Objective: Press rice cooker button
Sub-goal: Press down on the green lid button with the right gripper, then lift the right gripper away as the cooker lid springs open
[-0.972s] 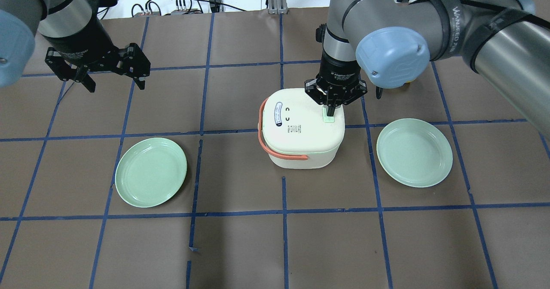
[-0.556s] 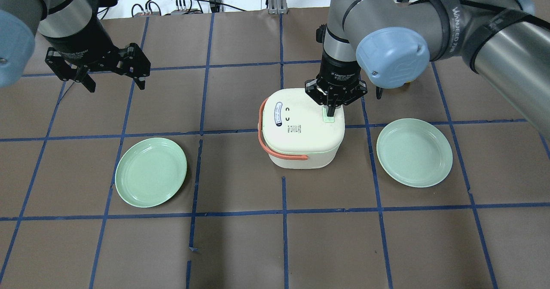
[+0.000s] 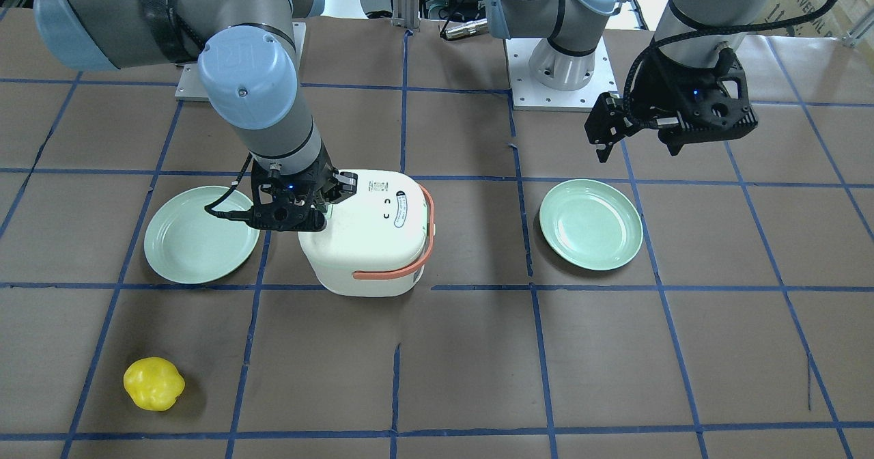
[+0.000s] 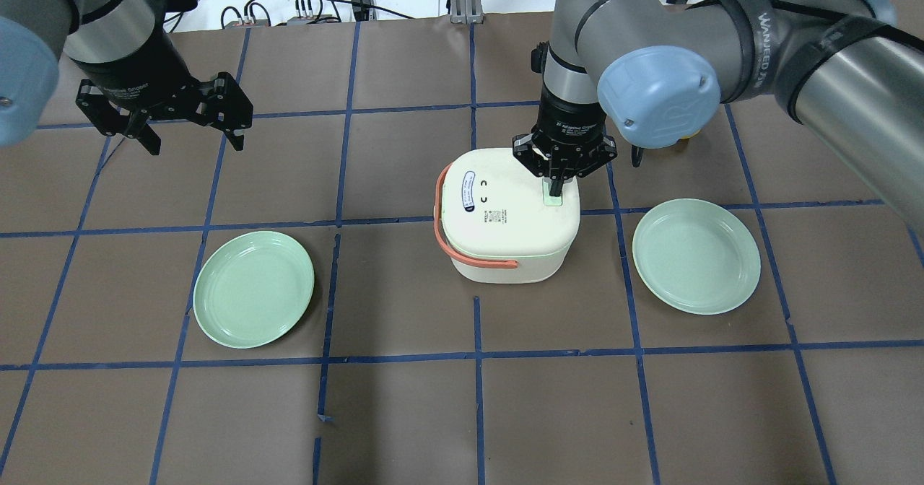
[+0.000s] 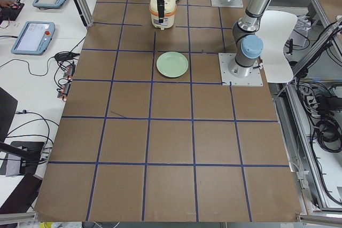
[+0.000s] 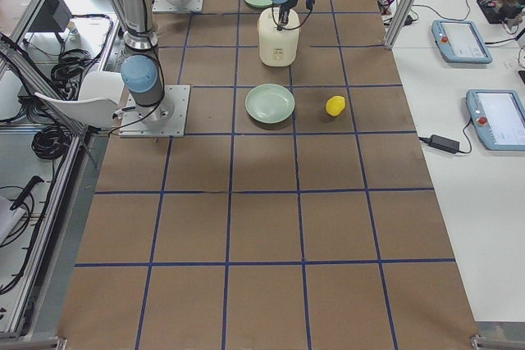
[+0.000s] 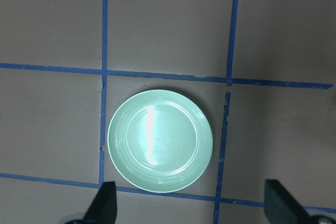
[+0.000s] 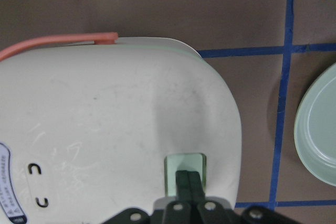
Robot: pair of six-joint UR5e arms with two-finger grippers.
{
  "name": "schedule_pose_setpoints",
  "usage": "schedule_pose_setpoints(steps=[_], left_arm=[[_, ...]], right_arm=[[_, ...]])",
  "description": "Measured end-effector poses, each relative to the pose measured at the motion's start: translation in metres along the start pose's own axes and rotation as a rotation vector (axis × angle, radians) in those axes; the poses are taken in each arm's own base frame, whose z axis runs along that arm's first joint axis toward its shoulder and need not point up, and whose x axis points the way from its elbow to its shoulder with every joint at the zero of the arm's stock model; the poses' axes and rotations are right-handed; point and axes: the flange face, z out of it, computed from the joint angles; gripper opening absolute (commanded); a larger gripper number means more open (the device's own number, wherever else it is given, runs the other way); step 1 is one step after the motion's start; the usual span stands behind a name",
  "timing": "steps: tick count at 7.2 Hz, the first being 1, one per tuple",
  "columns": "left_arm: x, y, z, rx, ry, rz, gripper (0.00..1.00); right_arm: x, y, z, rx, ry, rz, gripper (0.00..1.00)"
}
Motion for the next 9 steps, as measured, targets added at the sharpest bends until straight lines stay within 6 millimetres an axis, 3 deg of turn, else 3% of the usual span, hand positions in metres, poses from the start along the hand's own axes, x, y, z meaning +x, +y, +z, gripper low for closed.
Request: schedule_pose_setpoints(steps=[2, 3, 5, 6, 7, 9], left_arm=[[0.000, 0.000, 0.000, 0.000, 0.000, 0.000, 1.00], [0.000, 0.000, 0.000, 0.000, 0.000, 0.000, 1.00], [0.000, 0.000, 0.000, 0.000, 0.000, 0.000, 1.00], [0.000, 0.000, 0.000, 0.000, 0.000, 0.000, 1.00], [0.000, 0.000, 0.000, 0.000, 0.000, 0.000, 1.00], [0.000, 0.000, 0.000, 0.000, 0.000, 0.000, 1.00]], right_arm=[[-0.001, 0.000, 0.000, 0.000, -0.001, 0.000, 0.07], [-0.001, 0.001, -0.002, 0.002, -0.002, 0.000, 0.17], [0.002, 0.009, -0.023, 0.032, -0.009, -0.002, 0.56], [0.005, 0.013, -0.042, 0.069, -0.015, -0.004, 0.73], [0.011, 0.013, -0.061, 0.101, -0.011, 0.001, 0.97], [0.038, 0.004, -0.097, 0.140, 0.026, 0.000, 1.00]])
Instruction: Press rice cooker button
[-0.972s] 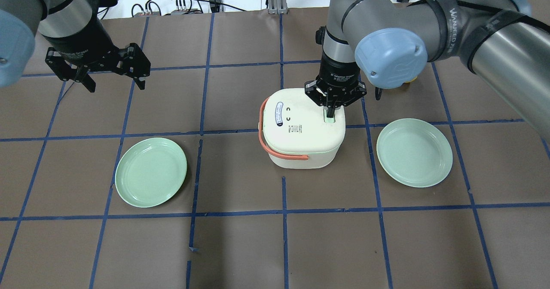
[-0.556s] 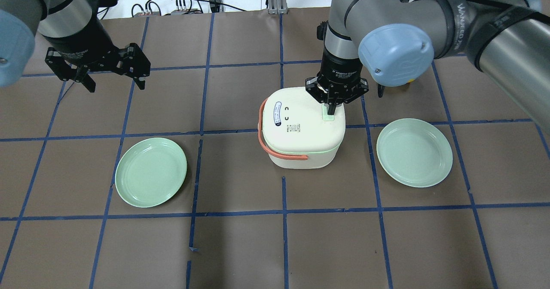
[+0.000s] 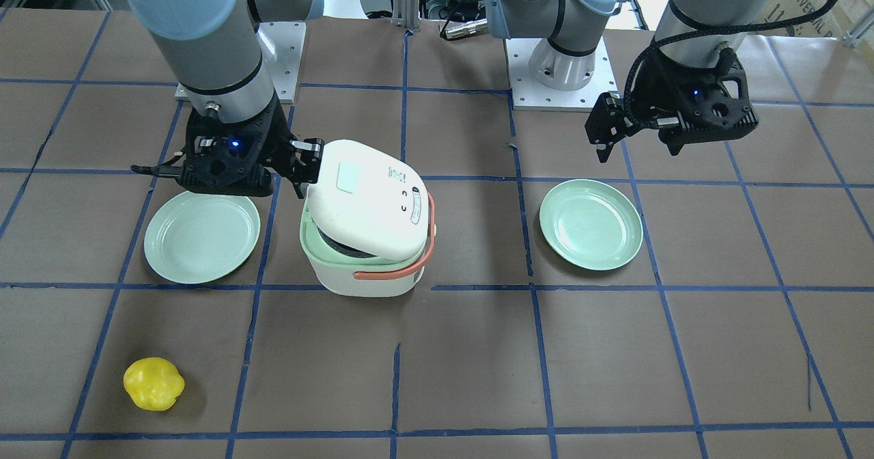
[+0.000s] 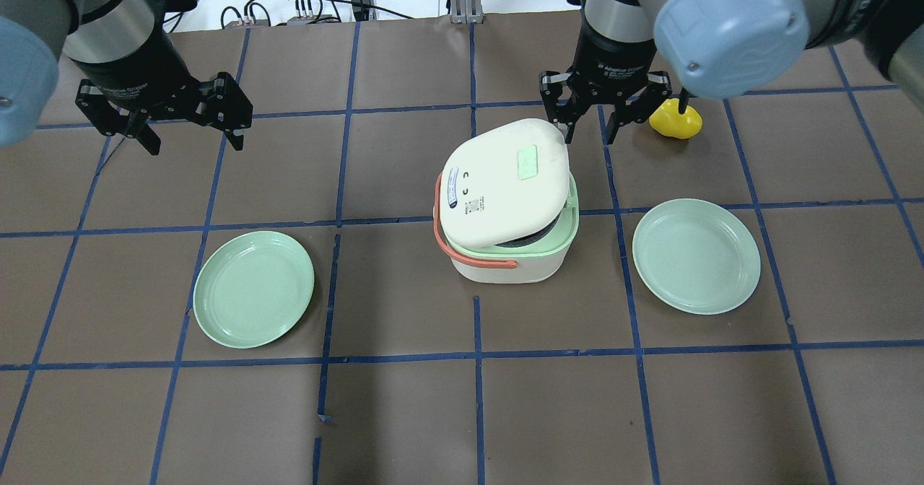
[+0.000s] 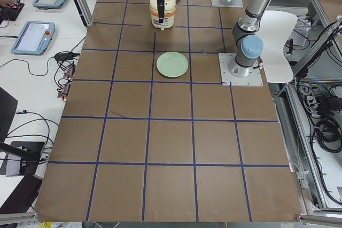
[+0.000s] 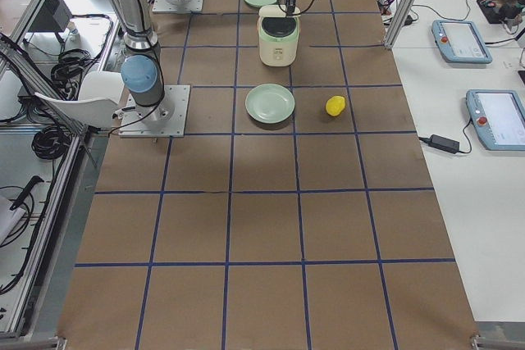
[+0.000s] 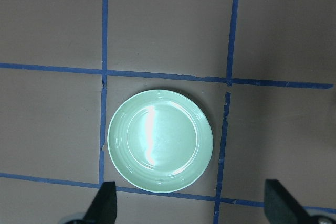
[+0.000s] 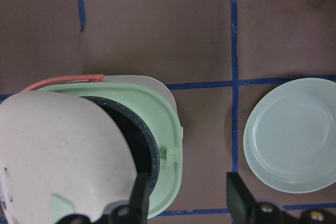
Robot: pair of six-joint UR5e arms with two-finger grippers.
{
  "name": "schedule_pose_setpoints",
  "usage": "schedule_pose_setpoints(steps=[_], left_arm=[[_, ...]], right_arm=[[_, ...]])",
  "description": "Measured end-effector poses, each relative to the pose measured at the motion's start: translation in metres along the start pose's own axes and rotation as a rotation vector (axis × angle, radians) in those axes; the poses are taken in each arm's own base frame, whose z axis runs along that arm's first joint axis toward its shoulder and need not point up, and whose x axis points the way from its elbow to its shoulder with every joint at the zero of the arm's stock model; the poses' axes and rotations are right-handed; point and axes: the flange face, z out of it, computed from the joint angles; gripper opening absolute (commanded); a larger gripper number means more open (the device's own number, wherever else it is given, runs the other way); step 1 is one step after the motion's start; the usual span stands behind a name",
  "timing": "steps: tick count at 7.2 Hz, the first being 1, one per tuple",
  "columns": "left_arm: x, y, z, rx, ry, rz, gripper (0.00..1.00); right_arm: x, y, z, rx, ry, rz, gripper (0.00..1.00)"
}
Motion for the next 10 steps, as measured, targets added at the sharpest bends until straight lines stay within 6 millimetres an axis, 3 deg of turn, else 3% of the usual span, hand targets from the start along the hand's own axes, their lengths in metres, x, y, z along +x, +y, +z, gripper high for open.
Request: schedule_pose_setpoints(steps=[2, 5, 7, 10], left_arm=[[0.000, 0.000, 0.000, 0.000, 0.000, 0.000, 1.00], [0.000, 0.000, 0.000, 0.000, 0.000, 0.000, 1.00], [0.000, 0.000, 0.000, 0.000, 0.000, 0.000, 1.00], [0.000, 0.000, 0.000, 0.000, 0.000, 0.000, 1.00]], right_arm=[[0.026, 0.002, -0.027, 0.007, 0.025, -0.028, 1.00], [0.080, 0.026, -0.072, 0.068, 0.044, -0.043, 1.00], [0.093, 0.033, -0.067, 0.070, 0.042, -0.043, 1.00], [0.088, 0.029, -0.051, 0.083, 0.008, -0.042, 1.00]])
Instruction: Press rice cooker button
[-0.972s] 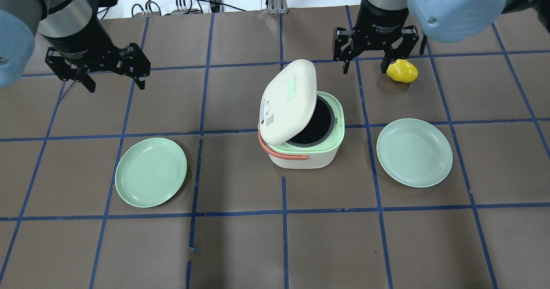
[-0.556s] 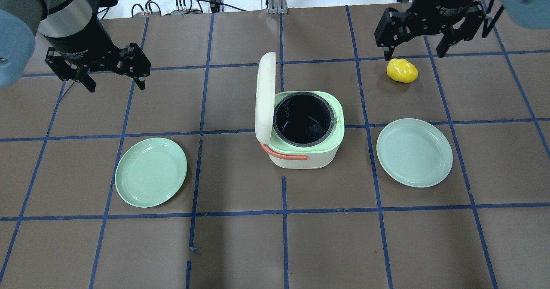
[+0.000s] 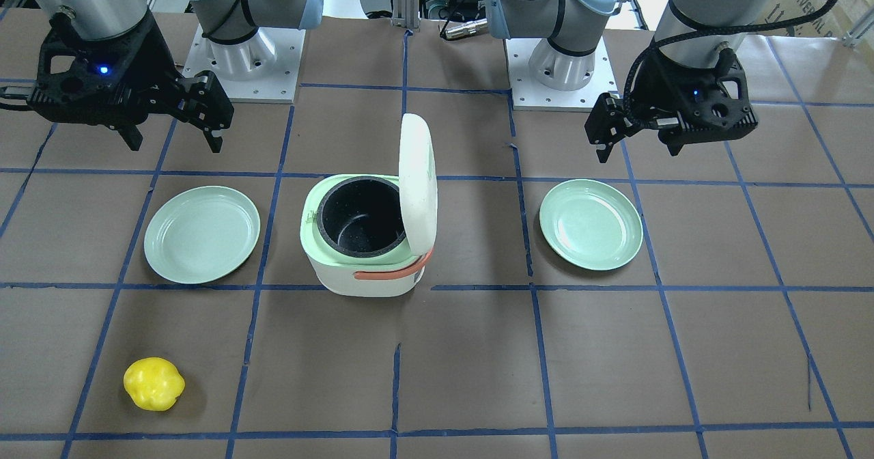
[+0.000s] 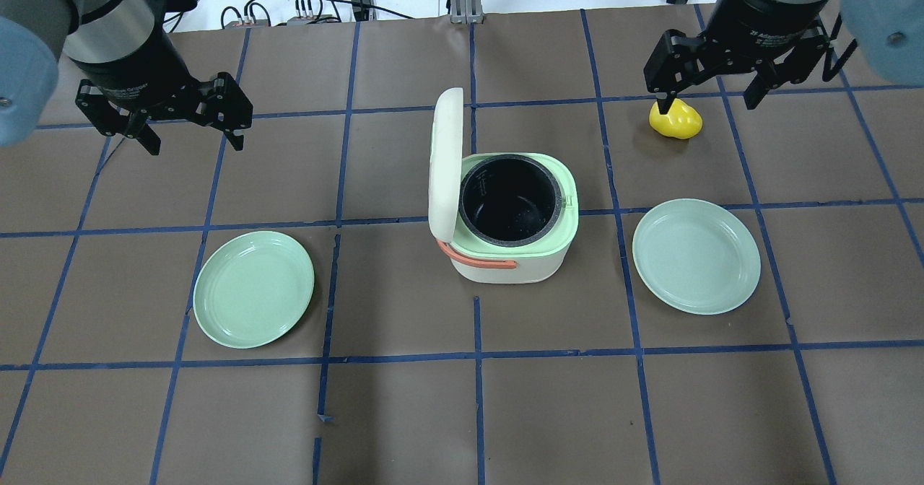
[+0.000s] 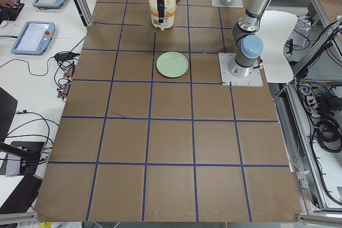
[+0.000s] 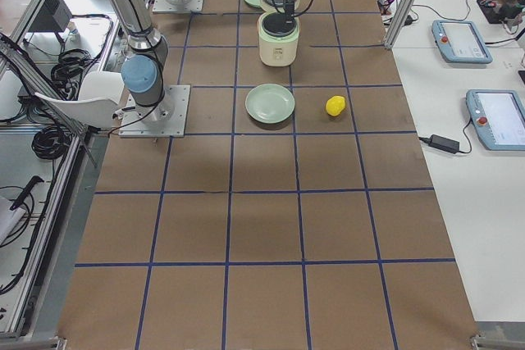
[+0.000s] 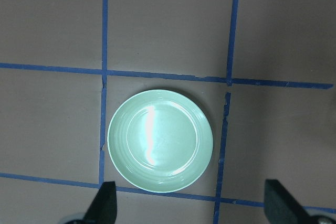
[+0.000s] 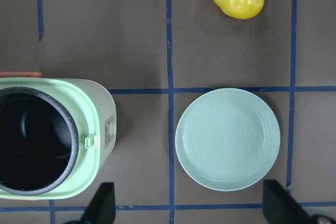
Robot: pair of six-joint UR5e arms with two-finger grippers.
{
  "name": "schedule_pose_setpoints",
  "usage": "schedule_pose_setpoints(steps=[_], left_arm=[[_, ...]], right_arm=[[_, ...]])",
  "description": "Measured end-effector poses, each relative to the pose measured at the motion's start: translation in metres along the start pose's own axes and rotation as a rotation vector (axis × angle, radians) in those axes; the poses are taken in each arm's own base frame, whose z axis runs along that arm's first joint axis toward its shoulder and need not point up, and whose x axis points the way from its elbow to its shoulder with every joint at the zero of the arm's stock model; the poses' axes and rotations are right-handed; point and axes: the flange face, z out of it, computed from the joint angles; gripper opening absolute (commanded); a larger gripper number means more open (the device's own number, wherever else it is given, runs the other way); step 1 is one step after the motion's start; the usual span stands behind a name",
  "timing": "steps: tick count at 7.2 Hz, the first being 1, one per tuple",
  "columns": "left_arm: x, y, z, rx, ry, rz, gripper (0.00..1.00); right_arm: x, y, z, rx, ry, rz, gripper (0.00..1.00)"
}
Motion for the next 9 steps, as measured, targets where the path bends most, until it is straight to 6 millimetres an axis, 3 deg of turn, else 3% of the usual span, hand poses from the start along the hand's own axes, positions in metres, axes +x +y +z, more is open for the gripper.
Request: schedule_pose_setpoints(steps=[5, 9], left_arm=[[0.000, 0.000, 0.000, 0.000, 0.000, 0.000, 1.00], [0.000, 0.000, 0.000, 0.000, 0.000, 0.000, 1.00]], right_arm=[[-0.017, 0.004, -0.001, -0.010, -0.002, 0.016, 1.00], [-0.020, 0.001, -0.018, -0.042, 0.015, 0.032, 0.99]])
